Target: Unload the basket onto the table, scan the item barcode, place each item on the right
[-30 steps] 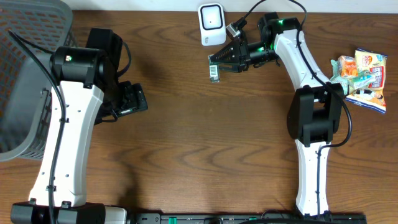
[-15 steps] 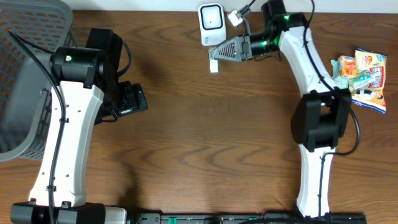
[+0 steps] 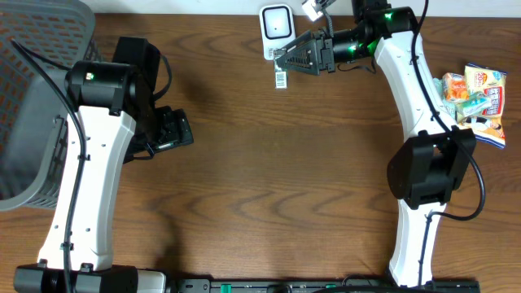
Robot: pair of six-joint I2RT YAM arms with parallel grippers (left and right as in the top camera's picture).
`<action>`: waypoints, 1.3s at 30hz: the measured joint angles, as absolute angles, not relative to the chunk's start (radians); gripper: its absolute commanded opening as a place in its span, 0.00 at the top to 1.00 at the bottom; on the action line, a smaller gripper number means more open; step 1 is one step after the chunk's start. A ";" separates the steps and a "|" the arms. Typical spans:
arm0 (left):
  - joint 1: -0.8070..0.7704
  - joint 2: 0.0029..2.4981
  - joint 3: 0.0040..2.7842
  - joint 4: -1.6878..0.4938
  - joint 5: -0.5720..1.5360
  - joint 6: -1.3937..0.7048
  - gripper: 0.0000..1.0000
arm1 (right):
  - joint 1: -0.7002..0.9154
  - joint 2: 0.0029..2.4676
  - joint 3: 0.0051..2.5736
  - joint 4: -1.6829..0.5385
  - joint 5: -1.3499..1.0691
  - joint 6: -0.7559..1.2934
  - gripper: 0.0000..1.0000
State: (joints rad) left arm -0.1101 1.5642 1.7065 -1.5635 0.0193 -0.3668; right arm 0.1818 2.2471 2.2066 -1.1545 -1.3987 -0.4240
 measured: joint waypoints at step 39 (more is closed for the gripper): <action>-0.110 1.564 1.707 -1.563 0.019 -0.366 0.02 | 0.456 2.247 1.929 -1.200 -0.216 -0.363 0.43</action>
